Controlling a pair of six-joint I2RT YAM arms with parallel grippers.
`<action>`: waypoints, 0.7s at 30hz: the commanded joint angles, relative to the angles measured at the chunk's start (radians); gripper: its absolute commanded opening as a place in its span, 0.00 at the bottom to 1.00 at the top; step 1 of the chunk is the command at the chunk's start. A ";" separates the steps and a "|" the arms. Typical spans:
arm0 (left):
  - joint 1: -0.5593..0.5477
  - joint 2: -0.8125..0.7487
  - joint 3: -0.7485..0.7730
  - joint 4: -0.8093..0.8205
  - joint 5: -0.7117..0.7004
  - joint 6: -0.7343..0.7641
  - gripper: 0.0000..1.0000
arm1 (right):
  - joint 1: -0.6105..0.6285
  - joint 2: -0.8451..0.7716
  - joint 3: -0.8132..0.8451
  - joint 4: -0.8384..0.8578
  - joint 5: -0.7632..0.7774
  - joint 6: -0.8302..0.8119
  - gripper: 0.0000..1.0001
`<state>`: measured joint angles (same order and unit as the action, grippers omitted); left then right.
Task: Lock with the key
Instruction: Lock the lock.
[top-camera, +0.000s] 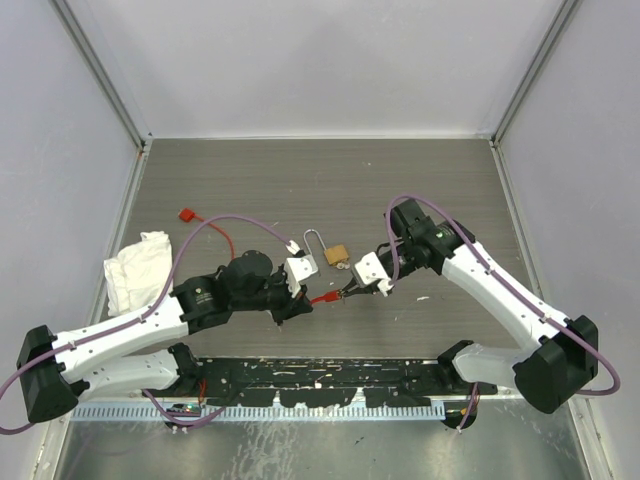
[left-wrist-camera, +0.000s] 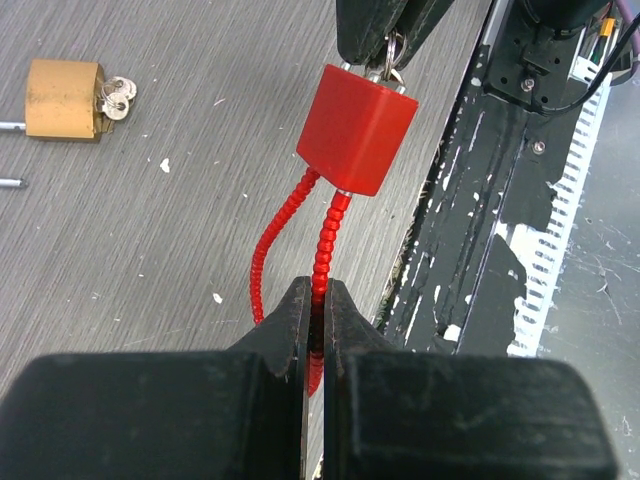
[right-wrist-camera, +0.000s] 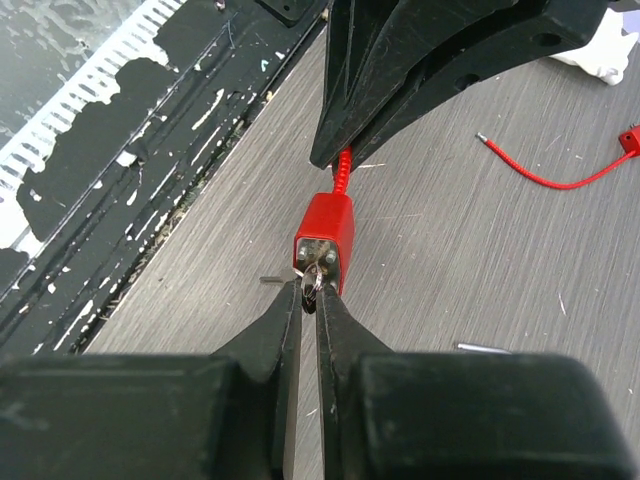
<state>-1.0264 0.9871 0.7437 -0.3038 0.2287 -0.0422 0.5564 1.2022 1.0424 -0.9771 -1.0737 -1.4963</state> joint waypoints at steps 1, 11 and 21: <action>0.006 -0.023 0.041 0.056 0.009 -0.022 0.00 | 0.009 -0.033 0.021 0.041 -0.013 0.104 0.01; 0.021 -0.014 0.078 -0.092 -0.149 0.013 0.00 | 0.007 0.025 0.026 0.239 0.020 0.878 0.01; 0.174 0.089 0.108 -0.116 0.289 -0.001 0.00 | 0.116 -0.087 0.046 -0.016 0.286 0.283 0.01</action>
<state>-0.9203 1.0405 0.8032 -0.3988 0.2993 -0.0345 0.6304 1.1809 1.0416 -0.8253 -0.9203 -0.9386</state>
